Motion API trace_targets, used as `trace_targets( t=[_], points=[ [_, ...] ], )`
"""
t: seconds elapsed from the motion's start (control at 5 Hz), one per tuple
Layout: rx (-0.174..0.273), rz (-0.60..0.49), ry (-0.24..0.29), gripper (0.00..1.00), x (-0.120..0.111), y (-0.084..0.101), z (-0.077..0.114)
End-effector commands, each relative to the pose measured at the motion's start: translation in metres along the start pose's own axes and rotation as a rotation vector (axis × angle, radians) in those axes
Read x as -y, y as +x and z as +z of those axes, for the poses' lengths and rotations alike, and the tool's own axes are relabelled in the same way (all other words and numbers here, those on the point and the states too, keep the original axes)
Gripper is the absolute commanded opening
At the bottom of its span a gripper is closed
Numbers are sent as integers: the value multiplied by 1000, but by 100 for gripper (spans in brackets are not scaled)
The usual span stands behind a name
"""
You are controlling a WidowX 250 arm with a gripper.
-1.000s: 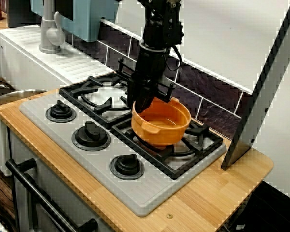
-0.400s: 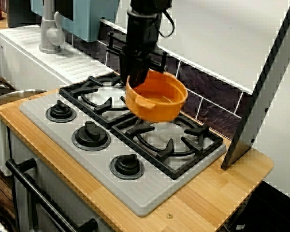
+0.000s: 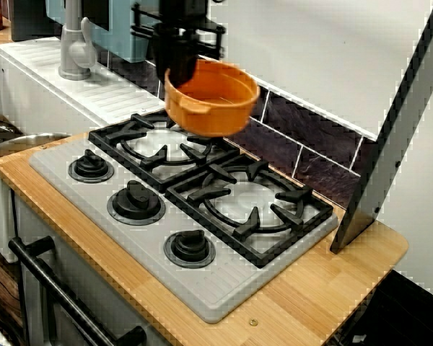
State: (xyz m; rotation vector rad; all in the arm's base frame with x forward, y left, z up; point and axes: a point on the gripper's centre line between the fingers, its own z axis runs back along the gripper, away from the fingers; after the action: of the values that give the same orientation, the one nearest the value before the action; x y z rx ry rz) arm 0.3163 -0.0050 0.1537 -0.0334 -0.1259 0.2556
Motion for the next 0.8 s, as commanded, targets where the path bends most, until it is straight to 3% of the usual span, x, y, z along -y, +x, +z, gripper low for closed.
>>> trace_targets(
  t=[0.0, 0.6],
  points=[
    [100, 61, 29, 0, -40, 9, 24],
    [82, 197, 113, 0, -93, 38, -5]
  ],
)
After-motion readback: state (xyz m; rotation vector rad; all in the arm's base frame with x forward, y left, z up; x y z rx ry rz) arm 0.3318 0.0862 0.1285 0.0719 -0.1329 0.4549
